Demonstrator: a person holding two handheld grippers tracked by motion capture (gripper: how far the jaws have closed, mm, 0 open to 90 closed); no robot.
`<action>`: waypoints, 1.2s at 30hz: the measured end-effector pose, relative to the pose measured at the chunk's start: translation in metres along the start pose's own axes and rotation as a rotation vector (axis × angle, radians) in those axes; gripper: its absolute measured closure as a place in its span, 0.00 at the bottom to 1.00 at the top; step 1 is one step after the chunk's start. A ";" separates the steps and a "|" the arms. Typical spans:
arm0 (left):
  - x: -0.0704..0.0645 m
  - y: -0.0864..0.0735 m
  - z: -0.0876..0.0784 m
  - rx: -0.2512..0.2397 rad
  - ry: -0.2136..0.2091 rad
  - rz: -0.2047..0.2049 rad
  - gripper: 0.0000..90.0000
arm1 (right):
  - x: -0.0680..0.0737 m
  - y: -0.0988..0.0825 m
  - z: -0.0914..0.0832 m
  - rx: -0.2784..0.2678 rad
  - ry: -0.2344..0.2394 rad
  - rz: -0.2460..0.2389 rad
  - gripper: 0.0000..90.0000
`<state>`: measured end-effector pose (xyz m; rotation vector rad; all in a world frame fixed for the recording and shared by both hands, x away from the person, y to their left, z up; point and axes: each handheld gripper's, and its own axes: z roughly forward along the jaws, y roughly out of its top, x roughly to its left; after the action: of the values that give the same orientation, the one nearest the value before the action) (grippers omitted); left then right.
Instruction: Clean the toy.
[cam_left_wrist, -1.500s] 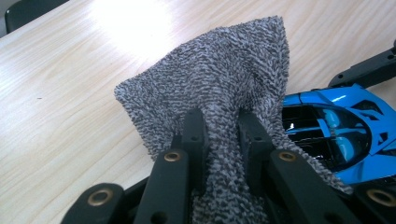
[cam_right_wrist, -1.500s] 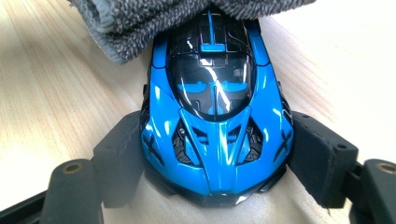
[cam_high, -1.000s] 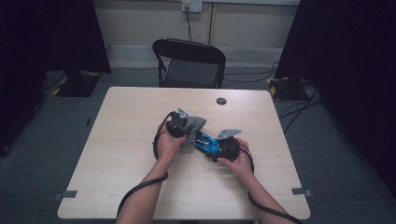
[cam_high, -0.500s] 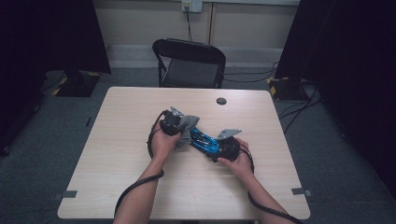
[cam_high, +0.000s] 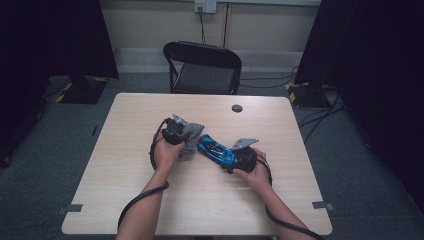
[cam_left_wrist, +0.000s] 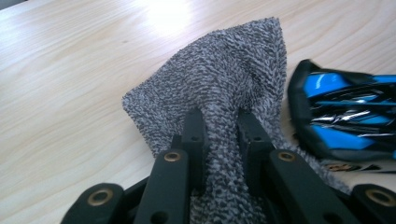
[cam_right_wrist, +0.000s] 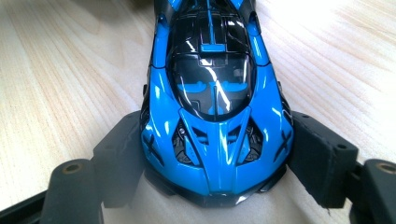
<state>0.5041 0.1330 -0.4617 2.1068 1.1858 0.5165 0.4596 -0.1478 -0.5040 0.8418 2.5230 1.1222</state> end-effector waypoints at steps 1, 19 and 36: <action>0.002 0.000 -0.002 -0.002 0.000 -0.007 0.85 | 0.000 0.000 0.000 0.000 0.001 0.000 0.28; -0.046 0.026 -0.029 -0.098 -0.153 0.089 0.85 | 0.000 0.000 0.000 0.000 0.000 0.000 0.28; -0.103 0.026 -0.006 -0.061 -0.262 0.175 0.85 | 0.000 0.000 0.000 0.000 0.000 -0.001 0.28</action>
<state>0.4632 0.0371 -0.4410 2.1588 0.8341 0.3358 0.4596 -0.1479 -0.5040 0.8402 2.5234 1.1212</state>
